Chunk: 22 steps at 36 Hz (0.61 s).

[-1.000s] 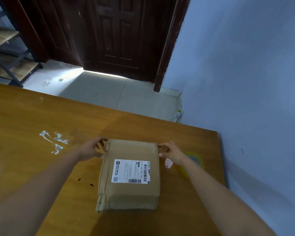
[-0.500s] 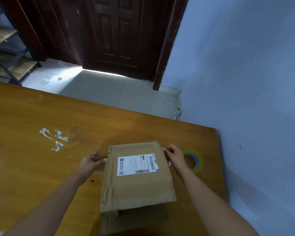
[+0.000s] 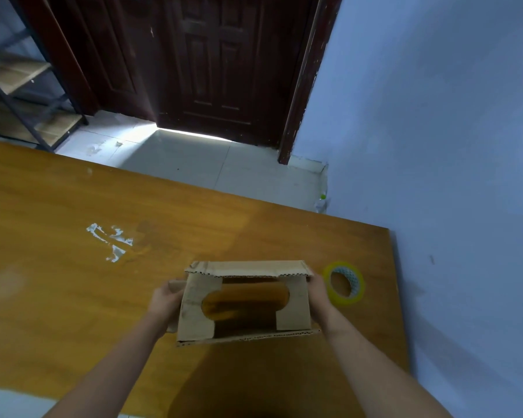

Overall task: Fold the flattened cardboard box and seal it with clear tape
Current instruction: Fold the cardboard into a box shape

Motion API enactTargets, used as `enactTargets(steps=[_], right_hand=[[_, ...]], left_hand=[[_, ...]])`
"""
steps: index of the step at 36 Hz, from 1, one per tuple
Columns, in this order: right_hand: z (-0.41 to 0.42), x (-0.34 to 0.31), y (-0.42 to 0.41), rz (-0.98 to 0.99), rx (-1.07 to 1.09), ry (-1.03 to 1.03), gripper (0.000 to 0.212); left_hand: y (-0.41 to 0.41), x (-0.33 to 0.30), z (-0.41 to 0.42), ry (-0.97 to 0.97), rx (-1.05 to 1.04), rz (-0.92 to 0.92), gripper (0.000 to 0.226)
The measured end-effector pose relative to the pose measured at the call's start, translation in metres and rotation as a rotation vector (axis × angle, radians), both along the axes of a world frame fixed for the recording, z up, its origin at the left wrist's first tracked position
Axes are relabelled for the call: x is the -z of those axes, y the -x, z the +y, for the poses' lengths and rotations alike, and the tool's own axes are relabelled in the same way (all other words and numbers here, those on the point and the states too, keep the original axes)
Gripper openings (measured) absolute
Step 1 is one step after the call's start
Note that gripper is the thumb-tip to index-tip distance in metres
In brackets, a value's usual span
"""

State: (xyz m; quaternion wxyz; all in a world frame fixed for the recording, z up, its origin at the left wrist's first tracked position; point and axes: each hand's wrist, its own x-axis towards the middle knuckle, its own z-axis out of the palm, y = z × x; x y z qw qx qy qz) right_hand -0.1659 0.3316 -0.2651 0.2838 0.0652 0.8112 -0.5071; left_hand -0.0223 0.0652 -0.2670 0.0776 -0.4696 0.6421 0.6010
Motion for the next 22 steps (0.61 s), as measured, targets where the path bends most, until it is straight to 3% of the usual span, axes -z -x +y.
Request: enactTargets(steps=[2, 5, 9, 17, 22], right_hand=[[-0.005, -0.007, -0.009, -0.030, 0.058, -0.007, 0.016], [-0.010, -0.006, -0.019, -0.078, 0.170, -0.027, 0.042], [-0.020, 0.001, -0.021, -0.131, 0.270, -0.002, 0.026], [-0.028, 0.022, -0.004, -0.128, 0.261, -0.087, 0.037], [-0.037, 0.021, -0.004, -0.129, 0.294, -0.076, 0.036]], left_hand=[[-0.001, 0.005, 0.003, 0.024, -0.028, -0.053, 0.025], [-0.001, 0.015, 0.004, 0.063, -0.046, -0.084, 0.034], [0.002, 0.016, 0.010, 0.150, -0.023, -0.146, 0.042], [0.010, 0.012, 0.011, 0.161, -0.079, -0.133, 0.041], [0.009, 0.007, 0.008, 0.114, -0.066, -0.042, 0.061]])
